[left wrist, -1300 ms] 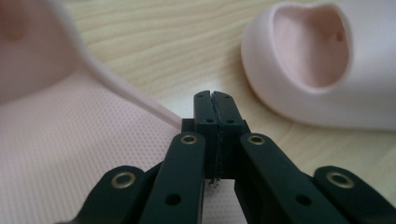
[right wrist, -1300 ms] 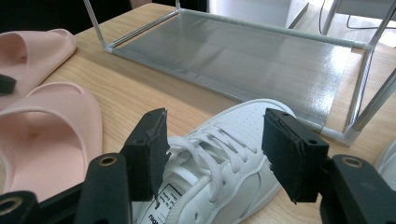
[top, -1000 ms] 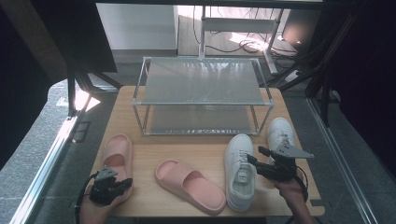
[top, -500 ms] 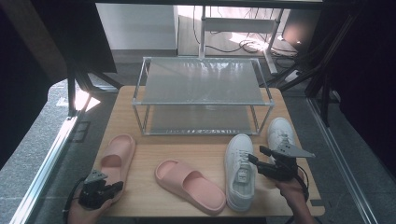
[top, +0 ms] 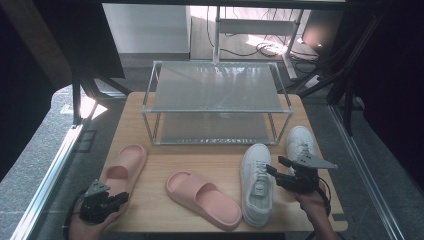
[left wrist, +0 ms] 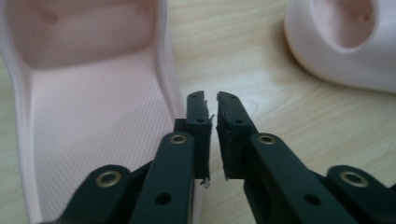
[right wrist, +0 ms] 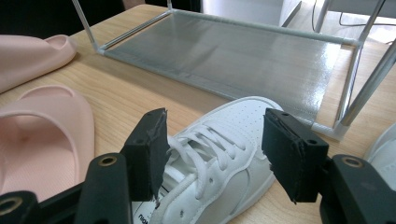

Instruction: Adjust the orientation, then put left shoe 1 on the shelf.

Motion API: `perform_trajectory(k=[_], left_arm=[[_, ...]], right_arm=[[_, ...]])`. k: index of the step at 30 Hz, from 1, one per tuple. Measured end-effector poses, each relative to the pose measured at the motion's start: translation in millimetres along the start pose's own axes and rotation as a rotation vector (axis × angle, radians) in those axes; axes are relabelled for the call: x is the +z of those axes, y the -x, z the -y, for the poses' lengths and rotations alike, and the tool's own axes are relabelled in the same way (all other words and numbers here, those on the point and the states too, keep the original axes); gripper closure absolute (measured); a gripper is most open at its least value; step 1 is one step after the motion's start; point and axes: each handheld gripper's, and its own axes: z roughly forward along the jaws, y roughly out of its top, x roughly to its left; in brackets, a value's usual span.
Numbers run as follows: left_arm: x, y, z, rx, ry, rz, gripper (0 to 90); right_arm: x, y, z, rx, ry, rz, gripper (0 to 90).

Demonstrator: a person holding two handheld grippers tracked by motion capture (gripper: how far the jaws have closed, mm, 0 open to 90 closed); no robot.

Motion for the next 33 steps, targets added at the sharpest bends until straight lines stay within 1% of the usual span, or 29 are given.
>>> perform_trajectory(k=[3, 4, 6, 7, 8, 10, 11, 17, 22, 24, 28, 33], left_arm=[[1.3, -0.4, -7.3, -0.003, 0.02, 0.002, 79.8], [3.4, -1.7, -11.9, -0.018, 0.04, 0.001, 73.3], [4.2, -2.1, -13.7, -0.022, 0.048, -0.006, 65.7], [6.1, -2.8, -16.8, -0.033, 0.062, -0.015, 65.7], [7.5, -3.5, -19.5, -0.041, 0.07, -0.017, 57.6], [13.2, -5.6, -27.1, -0.056, 0.081, -0.019, 53.1], [13.2, -5.6, -27.1, -0.056, 0.081, -0.019, 51.8], [24.0, -8.3, -37.6, -0.064, 0.08, -0.009, 50.9], [25.9, -10.3, -39.7, -0.067, 0.077, -0.011, 50.8], [26.4, -11.9, -40.0, -0.075, 0.087, -0.017, 50.9], [26.7, -12.8, -40.1, -0.078, 0.089, -0.023, 51.0], [30.5, -14.4, -41.3, -0.08, 0.08, -0.027, 51.2]], right_arm=[[-1.0, 1.1, 0.1, 0.005, 0.003, 0.003, 41.4], [-1.7, 1.8, 0.0, 0.006, 0.002, 0.003, 41.5], [-1.8, 2.0, 0.1, 0.005, 0.004, 0.004, 41.5], [-1.9, 2.2, 0.1, 0.004, 0.004, 0.004, 41.5], [-1.6, 2.3, 0.1, 0.006, 0.006, 0.006, 41.4], [-1.6, 2.4, 0.3, 0.006, 0.005, 0.007, 41.4], [-1.6, 2.4, 0.3, 0.006, 0.005, 0.007, 41.4], [-2.4, 4.1, 0.9, 0.01, 0.004, 0.013, 41.3], [-2.5, 3.2, 0.9, 0.006, 0.004, 0.013, 41.3], [-2.7, 2.9, 0.8, 0.005, 0.002, 0.014, 41.2], [-3.1, 3.0, 0.6, 0.006, 0.005, 0.014, 41.2], [-2.6, 4.0, 0.2, 0.005, 0.009, 0.014, 41.2]])
